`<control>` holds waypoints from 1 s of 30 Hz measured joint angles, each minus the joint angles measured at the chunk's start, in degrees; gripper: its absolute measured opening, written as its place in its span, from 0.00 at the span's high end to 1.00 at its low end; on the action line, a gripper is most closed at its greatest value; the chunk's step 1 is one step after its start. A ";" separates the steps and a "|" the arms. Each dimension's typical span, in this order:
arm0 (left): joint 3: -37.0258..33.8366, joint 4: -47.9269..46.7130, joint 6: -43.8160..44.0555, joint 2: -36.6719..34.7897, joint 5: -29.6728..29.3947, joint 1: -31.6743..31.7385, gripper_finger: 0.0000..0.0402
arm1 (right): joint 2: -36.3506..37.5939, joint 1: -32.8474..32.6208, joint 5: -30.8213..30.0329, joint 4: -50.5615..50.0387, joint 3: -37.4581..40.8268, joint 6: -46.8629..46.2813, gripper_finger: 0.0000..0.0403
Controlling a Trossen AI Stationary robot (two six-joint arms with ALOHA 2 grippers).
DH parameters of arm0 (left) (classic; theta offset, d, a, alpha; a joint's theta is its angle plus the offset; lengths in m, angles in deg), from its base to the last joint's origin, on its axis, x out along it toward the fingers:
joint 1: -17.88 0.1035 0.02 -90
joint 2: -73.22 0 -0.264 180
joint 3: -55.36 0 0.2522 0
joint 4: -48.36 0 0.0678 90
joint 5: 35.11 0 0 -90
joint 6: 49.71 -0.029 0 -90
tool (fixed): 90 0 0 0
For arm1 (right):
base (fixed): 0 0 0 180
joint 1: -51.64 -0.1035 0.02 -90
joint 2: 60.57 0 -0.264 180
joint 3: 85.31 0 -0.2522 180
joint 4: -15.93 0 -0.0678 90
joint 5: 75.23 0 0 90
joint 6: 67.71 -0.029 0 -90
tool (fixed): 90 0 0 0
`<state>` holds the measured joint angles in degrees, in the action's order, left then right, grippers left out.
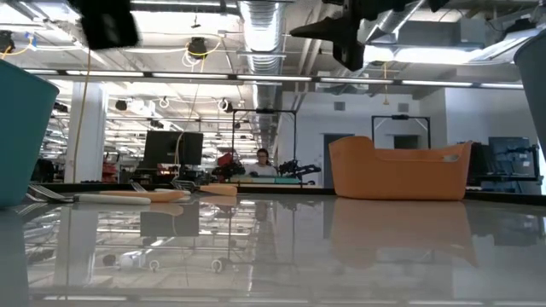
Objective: Sort silverware by color (type)
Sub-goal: Put the orange fork into the orange bin
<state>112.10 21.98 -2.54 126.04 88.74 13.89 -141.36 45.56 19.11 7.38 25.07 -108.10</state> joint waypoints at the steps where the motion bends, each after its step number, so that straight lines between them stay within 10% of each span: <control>1: 0.02 -0.45 -3.16 0.23 -0.27 2.73 0.57 | 0.00 -0.92 -1.38 0.00 0.00 -0.23 0.43; 12: 6.02 -13.18 -28.27 17.30 -6.76 19.52 0.57 | 0.00 -7.76 -13.41 -0.52 0.00 -2.90 0.43; 20: 18.45 -42.60 -44.38 35.02 -25.11 18.53 0.57 | 0.00 -8.16 -13.71 -0.87 0.00 -2.84 0.43; 30: 16.85 -42.84 -47.45 44.96 -31.12 13.65 0.57 | 0.00 -8.16 -13.71 -4.17 0.00 -2.70 0.43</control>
<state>128.95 -20.86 -49.98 171.01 57.62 27.54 -141.36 37.40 5.40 3.21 25.07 -110.80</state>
